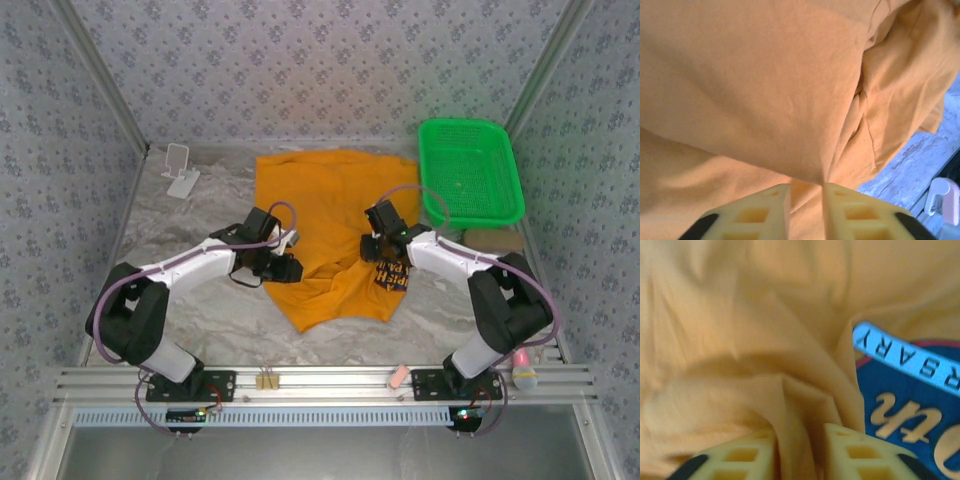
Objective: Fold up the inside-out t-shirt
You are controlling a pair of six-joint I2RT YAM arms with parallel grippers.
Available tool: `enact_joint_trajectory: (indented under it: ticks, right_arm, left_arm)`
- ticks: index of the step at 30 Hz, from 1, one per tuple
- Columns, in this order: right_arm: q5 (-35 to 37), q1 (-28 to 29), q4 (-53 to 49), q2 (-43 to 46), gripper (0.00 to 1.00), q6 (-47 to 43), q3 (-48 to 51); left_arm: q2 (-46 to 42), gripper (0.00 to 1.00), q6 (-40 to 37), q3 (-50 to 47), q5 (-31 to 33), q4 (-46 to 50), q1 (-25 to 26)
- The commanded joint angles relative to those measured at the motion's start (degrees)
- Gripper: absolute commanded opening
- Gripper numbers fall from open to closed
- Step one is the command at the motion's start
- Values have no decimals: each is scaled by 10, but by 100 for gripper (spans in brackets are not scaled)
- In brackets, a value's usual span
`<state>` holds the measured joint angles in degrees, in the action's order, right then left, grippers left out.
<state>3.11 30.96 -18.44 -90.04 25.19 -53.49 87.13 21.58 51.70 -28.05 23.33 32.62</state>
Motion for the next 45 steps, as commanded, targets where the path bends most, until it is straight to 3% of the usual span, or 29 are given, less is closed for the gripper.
enact_joint_trajectory:
  ticks: [1,3,8,11,15,18,19,20,22,26,32,38,41,45]
  right_arm:
    - [-7,18,-22,46,37,-21,-19]
    - [-9,27,-38,74,42,-41,-21]
    - [-147,41,9,102,42,-79,12]
    - [-156,55,39,94,42,-82,24]
    - [-184,61,88,64,43,-90,28]
    - [-220,56,117,32,42,-150,30]
    - [-224,52,118,23,41,-168,27]
    - [-230,49,118,16,41,-189,26]
    - [-227,51,115,9,41,-221,22]
    - [-204,55,146,-10,43,-234,25]
    - [-148,59,198,-63,45,-248,28]
    - [-131,60,204,-70,34,-259,27]
    - [-134,55,201,-54,3,-257,29]
    - [-174,62,184,16,0,-274,35]
  left_arm:
    - [-13,37,-33,35,1,-7,5]
    - [-8,42,-60,59,16,-4,18]
    - [45,48,-158,120,53,87,62]
    - [70,53,-158,111,83,44,66]
    - [106,54,-145,104,179,-26,71]
    - [119,46,-140,117,211,-43,71]
    - [118,35,-140,115,215,-56,71]
    - [113,21,-138,112,209,-65,69]
    - [95,12,-134,98,173,-82,65]
    - [66,6,-103,58,54,-141,46]
    - [80,4,-43,41,-55,-194,20]
    - [75,3,37,7,-113,-282,-24]
    - [83,4,53,7,-120,-289,-39]
    - [105,6,82,3,-89,-296,-57]
